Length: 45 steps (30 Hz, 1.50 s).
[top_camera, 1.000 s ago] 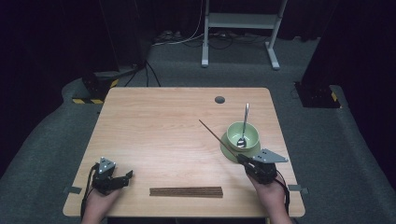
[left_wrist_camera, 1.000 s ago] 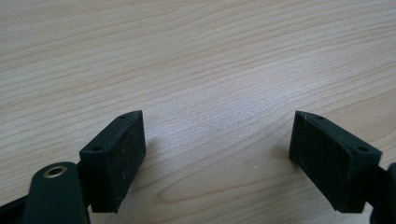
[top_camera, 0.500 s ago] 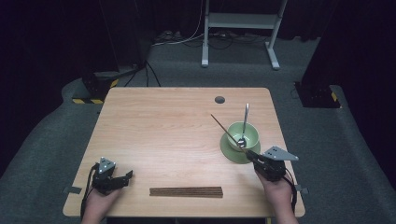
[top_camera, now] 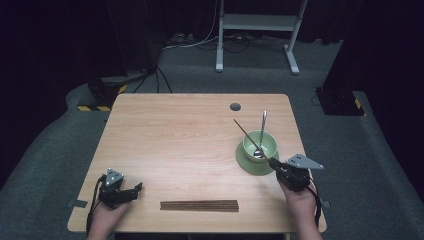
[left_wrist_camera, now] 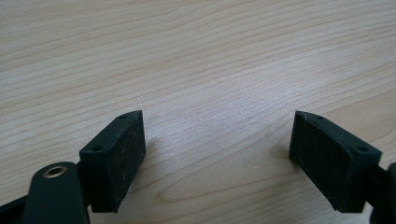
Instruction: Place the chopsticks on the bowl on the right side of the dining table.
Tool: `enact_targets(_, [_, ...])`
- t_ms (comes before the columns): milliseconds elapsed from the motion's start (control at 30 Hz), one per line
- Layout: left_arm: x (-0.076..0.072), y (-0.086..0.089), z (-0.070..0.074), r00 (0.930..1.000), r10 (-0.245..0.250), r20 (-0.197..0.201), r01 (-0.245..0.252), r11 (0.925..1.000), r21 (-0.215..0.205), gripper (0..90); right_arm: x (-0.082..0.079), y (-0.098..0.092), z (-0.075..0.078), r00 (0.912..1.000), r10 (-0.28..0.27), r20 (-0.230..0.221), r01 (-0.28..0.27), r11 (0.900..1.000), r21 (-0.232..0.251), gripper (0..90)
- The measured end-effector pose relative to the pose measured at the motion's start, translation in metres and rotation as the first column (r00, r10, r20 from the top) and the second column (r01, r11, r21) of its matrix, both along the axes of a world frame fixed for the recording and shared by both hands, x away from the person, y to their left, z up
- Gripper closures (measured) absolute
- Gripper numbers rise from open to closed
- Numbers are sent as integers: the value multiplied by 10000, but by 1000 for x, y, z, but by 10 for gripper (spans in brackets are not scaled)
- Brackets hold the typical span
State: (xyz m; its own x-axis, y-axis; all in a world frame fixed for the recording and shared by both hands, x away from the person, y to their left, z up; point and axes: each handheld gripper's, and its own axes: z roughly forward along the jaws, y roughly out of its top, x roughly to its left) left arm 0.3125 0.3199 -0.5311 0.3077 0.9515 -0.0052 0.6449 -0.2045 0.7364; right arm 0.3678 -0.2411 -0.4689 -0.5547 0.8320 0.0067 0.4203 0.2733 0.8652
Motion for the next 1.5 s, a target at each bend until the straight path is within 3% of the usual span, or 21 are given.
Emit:
enact_targets(900, [0,0,0,10000,-3,-1,3,10000,-6,185,5,2,-2,9997,-247,-46,247,9996,-120,830])
enact_targets(1267, [0,0,0,10000,3,-4,-2,10000,10,185,2,4,1,9998,-202,41,202,9998,25,764])
enact_targets(1500, [0,0,0,10000,28,8,-28,10000,45,184,-7,17,12,9992,232,330,-238,9995,194,663])
